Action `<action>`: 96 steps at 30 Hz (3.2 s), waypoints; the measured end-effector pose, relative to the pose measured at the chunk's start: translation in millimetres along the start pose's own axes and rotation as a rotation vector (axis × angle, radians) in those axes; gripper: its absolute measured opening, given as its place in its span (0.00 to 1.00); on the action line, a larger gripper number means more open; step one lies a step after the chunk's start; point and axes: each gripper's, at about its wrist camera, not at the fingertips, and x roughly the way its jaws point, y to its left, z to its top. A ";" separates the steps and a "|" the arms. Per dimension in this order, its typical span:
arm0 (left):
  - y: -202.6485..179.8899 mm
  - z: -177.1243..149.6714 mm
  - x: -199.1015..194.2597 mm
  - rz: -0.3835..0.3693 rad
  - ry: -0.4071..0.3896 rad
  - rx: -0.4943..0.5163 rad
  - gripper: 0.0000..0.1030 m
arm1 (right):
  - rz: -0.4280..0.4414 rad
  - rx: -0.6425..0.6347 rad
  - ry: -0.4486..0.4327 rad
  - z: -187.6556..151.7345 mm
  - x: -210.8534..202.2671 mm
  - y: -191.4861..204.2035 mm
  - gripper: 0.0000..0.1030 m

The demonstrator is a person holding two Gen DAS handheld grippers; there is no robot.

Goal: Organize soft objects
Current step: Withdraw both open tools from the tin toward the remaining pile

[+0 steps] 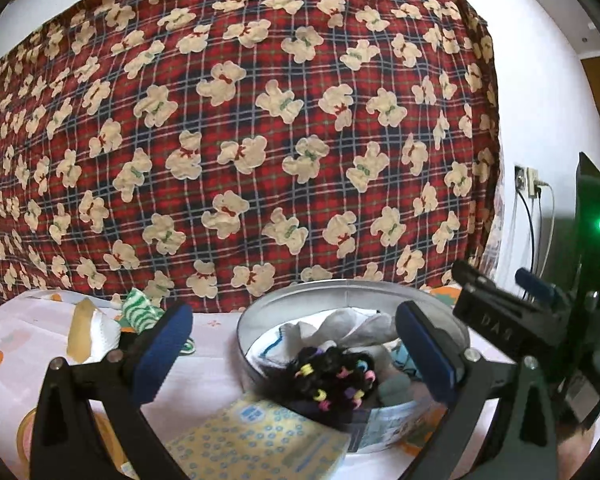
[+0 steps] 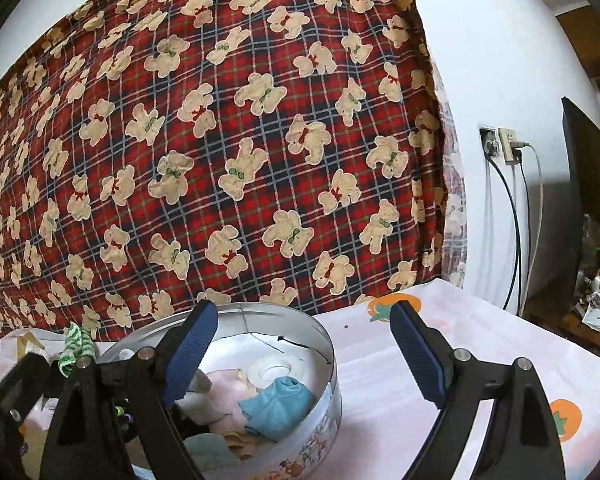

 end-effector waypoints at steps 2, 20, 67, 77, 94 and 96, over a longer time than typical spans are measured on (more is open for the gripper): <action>-0.8 -2.5 -3.5 0.004 -0.016 0.011 1.00 | -0.013 0.006 -0.024 -0.4 -6.5 -0.3 0.87; 5.4 -9.3 -42.1 0.008 -0.102 0.103 1.00 | -0.131 0.141 -0.062 -6.6 -52.1 -12.8 0.87; 242.2 -25.3 -100.0 0.253 -0.063 0.011 1.00 | 0.266 0.059 0.008 -63.2 -145.4 234.2 0.87; 311.8 -27.1 -89.7 0.380 -0.034 -0.065 1.00 | 0.358 0.035 0.048 -78.2 -142.4 316.7 0.87; 402.0 -32.3 -25.0 0.551 0.087 -0.202 1.00 | 0.392 0.063 0.272 -59.8 -61.8 376.1 0.87; 404.4 -31.7 -13.7 0.545 0.105 -0.181 1.00 | 0.358 0.044 0.371 -48.9 -32.1 373.5 0.86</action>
